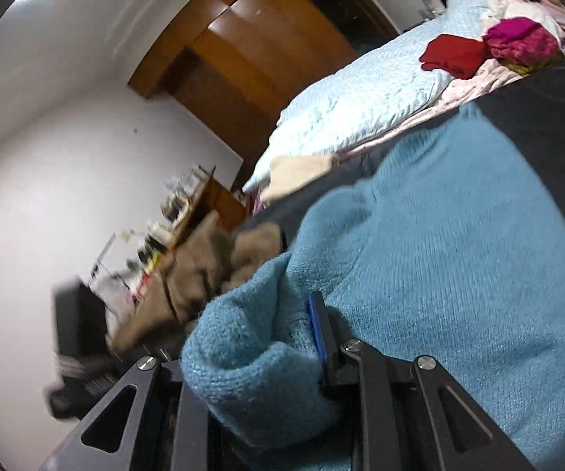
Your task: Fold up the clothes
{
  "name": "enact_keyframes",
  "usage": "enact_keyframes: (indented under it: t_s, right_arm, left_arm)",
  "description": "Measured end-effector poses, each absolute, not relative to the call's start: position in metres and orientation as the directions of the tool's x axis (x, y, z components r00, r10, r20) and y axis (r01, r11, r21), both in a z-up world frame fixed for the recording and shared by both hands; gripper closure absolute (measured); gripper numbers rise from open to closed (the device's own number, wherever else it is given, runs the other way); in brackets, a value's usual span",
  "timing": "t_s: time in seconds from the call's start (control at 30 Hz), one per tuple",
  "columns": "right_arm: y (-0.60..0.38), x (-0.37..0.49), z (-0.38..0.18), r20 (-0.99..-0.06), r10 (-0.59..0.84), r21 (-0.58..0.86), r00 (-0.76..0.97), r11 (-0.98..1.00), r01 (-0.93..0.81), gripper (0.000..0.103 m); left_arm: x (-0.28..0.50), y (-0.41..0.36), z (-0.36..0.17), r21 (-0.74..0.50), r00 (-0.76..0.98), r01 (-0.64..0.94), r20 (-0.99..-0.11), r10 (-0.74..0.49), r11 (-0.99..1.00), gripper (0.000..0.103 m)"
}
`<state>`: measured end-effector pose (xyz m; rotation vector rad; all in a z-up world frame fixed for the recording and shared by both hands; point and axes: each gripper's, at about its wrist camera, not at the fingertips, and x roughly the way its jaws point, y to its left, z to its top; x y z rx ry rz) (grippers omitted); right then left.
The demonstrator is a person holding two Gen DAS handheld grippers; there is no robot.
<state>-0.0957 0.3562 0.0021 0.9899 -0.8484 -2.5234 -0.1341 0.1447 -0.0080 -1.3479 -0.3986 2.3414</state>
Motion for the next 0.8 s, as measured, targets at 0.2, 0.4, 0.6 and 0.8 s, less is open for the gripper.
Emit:
enact_keyframes:
  t_s: [0.2, 0.4, 0.6, 0.8]
  right_arm:
    - [0.340, -0.077, -0.002, -0.549, -0.387, 0.465, -0.741, -0.878, 0.115, 0.079]
    - [0.341, -0.065, -0.007, -0.548, -0.387, 0.432, -0.741, -0.890, 0.145, 0.079]
    - [0.343, -0.061, -0.002, -0.533, -0.403, 0.436, -0.744, -0.884, 0.167, 0.079]
    - [0.344, -0.053, 0.000, -0.525, -0.396, 0.398, -0.753, -0.897, 0.195, 0.079]
  left_arm:
    - [-0.143, 0.157, -0.011, -0.520, -0.396, -0.212, -0.729, 0.559, -0.827, 0.000]
    - [-0.154, 0.172, -0.012, -0.601, -0.336, -0.215, -0.695, 0.636, -0.770, 0.000]
    - [-0.181, 0.214, -0.017, -0.644, -0.230, -0.231, -0.692, 0.684, -0.729, 0.000]
    - [-0.210, 0.247, -0.042, -0.730, -0.123, -0.165, -0.652, 0.748, -0.664, 0.000]
